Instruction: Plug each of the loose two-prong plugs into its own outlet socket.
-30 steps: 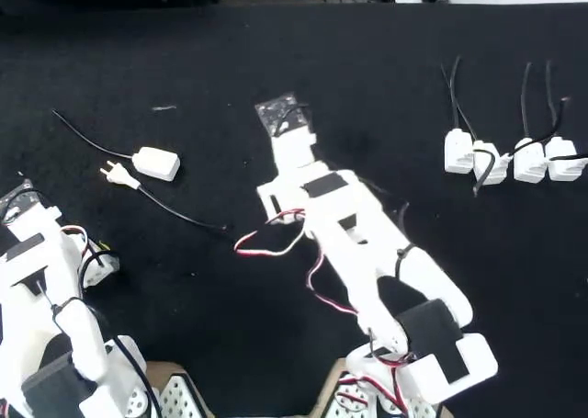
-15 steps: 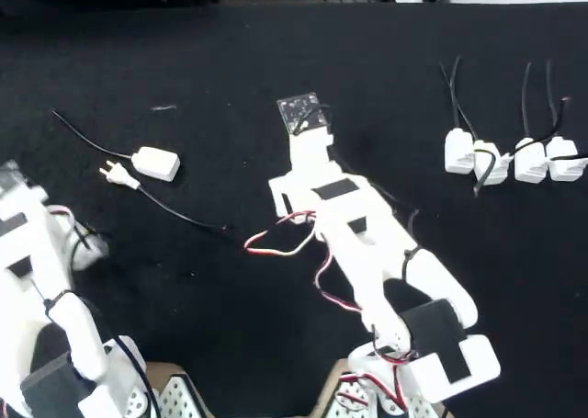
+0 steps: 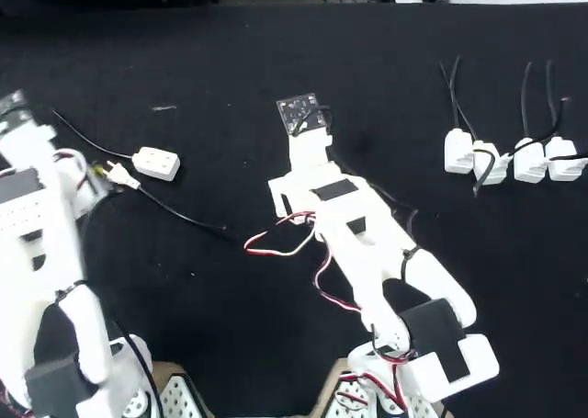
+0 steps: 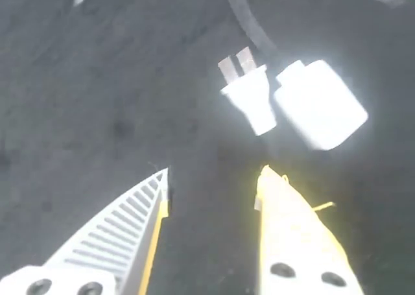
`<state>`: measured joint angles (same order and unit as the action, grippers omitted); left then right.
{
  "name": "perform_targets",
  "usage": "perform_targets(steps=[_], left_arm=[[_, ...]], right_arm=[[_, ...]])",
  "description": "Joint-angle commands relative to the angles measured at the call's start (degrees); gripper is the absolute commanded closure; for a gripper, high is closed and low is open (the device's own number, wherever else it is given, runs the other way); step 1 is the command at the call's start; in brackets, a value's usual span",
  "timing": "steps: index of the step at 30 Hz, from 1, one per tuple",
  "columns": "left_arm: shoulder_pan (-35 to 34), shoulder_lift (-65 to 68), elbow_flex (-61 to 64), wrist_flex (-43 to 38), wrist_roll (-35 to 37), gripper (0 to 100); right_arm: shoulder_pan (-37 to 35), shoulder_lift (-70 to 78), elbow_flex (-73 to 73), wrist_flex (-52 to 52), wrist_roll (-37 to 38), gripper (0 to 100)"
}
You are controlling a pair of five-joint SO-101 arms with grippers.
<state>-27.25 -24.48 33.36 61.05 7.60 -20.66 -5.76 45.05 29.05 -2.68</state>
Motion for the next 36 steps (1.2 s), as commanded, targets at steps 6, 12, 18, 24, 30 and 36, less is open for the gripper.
perform_targets(steps=[6, 12, 18, 24, 30, 36], left_arm=[[10.42, 0.53, 5.41, -24.97, 11.43, 77], [13.58, 12.13, 2.51, -31.91, 14.33, 77], [13.41, 29.36, -14.2, -22.86, 20.4, 77], [13.41, 43.78, -34.07, -7.91, 25.67, 77], [13.67, 55.82, -51.47, 2.46, 28.31, 77], [13.32, 65.76, -64.66, 10.99, 28.4, 77]], right_arm=[[0.97, -2.95, 0.4, -1.49, -0.26, 76.9], [0.88, -3.21, 0.31, -1.49, -0.26, 76.9], [0.88, -3.03, 0.22, -1.49, -0.26, 76.9], [0.88, -3.03, 0.22, -1.67, -0.26, 76.9], [0.79, -2.86, 0.13, -1.67, -0.26, 76.9], [0.79, -2.86, 0.04, -1.76, -0.26, 76.9]])
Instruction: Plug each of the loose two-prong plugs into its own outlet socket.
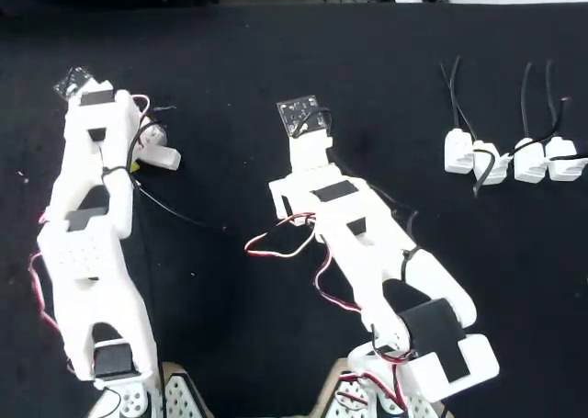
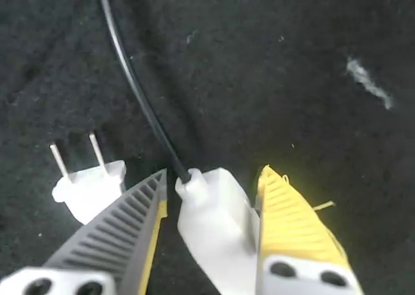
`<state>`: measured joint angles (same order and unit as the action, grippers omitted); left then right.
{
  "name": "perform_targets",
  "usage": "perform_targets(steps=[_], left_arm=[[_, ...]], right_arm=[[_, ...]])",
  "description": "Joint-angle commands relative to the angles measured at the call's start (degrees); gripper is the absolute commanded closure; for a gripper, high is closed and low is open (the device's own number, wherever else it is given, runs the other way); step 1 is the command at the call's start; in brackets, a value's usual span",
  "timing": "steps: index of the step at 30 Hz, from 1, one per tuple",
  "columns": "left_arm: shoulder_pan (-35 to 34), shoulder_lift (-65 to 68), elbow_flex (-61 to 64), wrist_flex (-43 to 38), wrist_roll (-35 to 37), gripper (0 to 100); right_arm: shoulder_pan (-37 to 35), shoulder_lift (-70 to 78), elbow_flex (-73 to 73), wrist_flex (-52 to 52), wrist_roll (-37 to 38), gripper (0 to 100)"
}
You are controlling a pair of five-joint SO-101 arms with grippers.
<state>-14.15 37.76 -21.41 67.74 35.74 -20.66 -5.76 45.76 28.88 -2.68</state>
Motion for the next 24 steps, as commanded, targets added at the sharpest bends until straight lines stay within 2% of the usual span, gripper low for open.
perform_targets(steps=[1, 7, 11, 13, 14, 18, 21, 24], left_arm=[[0.22, 4.75, -11.65, 5.71, 0.26, 77], [0.4, 8.53, -23.52, 16.7, 0.09, 79], [0.22, 8.62, -29.23, 21.36, 0.09, 98], [0.31, 8.09, -31.25, 23.91, 0.0, 95], [0.31, 8.0, -32.57, 25.23, -0.35, 97], [0.75, 8.0, -41.36, 33.23, -6.51, 97], [0.13, 7.38, -42.24, 33.32, -11.6, 97], [-0.84, 4.31, -37.41, 33.32, -14.15, 97]], right_arm=[[0.79, -2.95, -0.66, -1.58, -0.26, 76.9], [0.79, -2.86, -0.66, -1.58, -0.26, 76.9], [0.79, -2.86, -0.66, -1.58, -0.26, 76.9], [0.79, -2.86, -0.66, -1.58, -0.26, 76.9], [0.79, -2.86, -0.66, -1.58, -0.26, 76.9], [0.79, -2.86, -0.66, -1.58, -0.26, 76.9], [0.79, -2.86, -0.66, -1.58, -0.26, 76.9], [0.79, -2.86, -0.66, -1.58, -0.26, 76.9]])
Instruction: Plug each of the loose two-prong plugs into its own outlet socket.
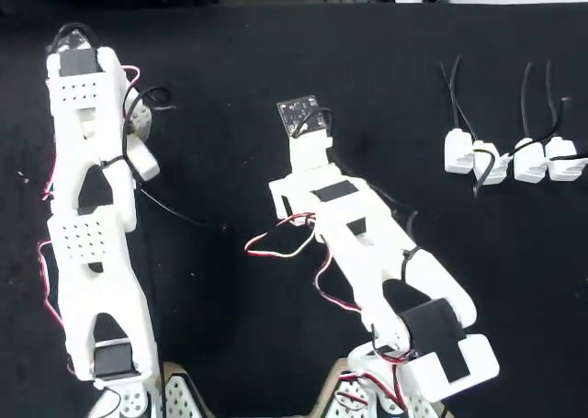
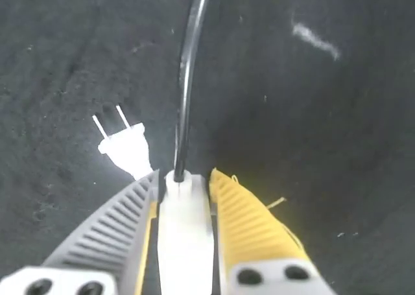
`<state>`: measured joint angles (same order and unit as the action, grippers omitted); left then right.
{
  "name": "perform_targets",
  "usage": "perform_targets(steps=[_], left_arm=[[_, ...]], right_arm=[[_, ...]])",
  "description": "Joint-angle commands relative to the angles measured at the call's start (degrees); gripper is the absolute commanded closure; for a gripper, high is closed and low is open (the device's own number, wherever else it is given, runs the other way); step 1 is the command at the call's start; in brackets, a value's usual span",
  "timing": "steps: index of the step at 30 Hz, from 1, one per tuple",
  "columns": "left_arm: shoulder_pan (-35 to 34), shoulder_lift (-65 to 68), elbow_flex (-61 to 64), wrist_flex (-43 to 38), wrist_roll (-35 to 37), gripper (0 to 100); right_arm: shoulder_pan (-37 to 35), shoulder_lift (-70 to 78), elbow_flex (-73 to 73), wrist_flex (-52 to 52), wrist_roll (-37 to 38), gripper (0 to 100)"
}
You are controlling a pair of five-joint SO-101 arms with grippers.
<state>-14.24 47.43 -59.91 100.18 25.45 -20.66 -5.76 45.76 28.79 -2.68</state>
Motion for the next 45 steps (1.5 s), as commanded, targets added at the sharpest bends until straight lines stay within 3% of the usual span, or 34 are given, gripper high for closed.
perform_targets(steps=[1, 9, 17, 20, 24, 29, 34, 39, 45], left_arm=[[-0.75, -6.95, 3.82, 0.88, -4.22, 97], [-0.48, -31.74, 31.25, 0.18, -6.42, 97], [0.48, -50.99, 59.38, -9.23, -6.51, 97], [2.95, -56.35, 70.64, -12.13, -10.29, 97], [6.11, -61.54, 84.0, -18.9, -16.35, 97], [8.66, -67.25, 96.04, -28.48, -17.76, 97], [14.02, -74.29, 106.07, -38.15, -16.97, 97], [17.8, -79.82, 116.0, -50.2, -10.37, 96], [17.89, -83.6, 123.56, -56.79, -9.76, 83]], right_arm=[[0.79, -2.86, -0.66, -1.49, -0.26, 76.9], [0.79, -3.12, -0.66, -1.49, -0.26, 76.9], [0.79, -3.21, -0.66, -1.49, -0.26, 76.9], [0.79, -3.12, -0.57, -1.49, -0.26, 76.9], [0.97, -3.21, -0.31, -1.41, -0.26, 76.9], [1.23, -3.3, -0.31, -1.14, -0.26, 76.9], [5.01, -3.38, -0.75, -1.14, -0.26, 76.9], [5.54, -3.38, -1.36, -1.14, -0.26, 76.9], [5.45, -3.3, -1.45, -1.32, -0.26, 76.9]])
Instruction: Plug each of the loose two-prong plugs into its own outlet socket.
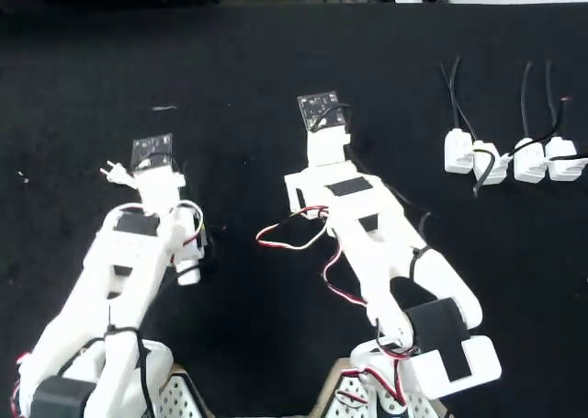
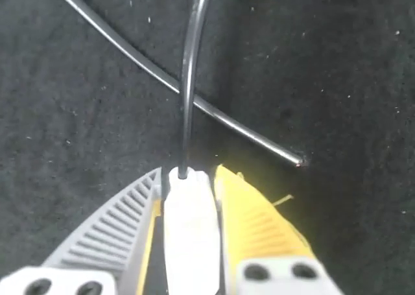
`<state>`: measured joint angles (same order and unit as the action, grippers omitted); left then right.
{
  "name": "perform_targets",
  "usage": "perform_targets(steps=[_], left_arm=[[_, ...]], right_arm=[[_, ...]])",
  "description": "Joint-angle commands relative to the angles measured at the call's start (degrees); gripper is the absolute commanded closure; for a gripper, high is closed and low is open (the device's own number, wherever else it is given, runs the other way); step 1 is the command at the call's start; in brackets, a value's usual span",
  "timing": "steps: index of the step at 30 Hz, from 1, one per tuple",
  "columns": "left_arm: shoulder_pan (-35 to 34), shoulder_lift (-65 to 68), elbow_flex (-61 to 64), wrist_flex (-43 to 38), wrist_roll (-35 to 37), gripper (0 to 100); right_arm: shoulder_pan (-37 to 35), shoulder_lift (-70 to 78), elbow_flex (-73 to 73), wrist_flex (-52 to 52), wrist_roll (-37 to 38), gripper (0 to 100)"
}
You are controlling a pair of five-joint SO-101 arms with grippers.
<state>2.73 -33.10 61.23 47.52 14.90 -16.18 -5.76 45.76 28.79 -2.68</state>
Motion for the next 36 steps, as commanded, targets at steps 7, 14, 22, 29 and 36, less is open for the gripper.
perform_targets(steps=[7, 14, 22, 29, 36], left_arm=[[-5.14, -4.66, 3.91, -4.92, 0.53, 81], [-8.48, -11.52, 3.91, 0.0, 0.09, 81], [-8.48, -22.77, 4.7, 7.03, -8.88, 81], [-8.66, -22.42, 2.77, 11.16, -16.88, 81], [-20.35, -4.66, -12.62, 19.25, -22.15, 81]], right_arm=[[0.97, -2.95, -1.54, -1.41, -0.26, 76.9], [0.97, -2.86, -1.54, -1.49, -0.26, 76.9], [0.97, -2.86, -1.54, -1.49, -0.26, 76.9], [0.97, -2.86, -1.54, -1.49, -0.26, 76.9], [0.97, -2.86, -1.54, -1.49, -0.26, 76.9]])
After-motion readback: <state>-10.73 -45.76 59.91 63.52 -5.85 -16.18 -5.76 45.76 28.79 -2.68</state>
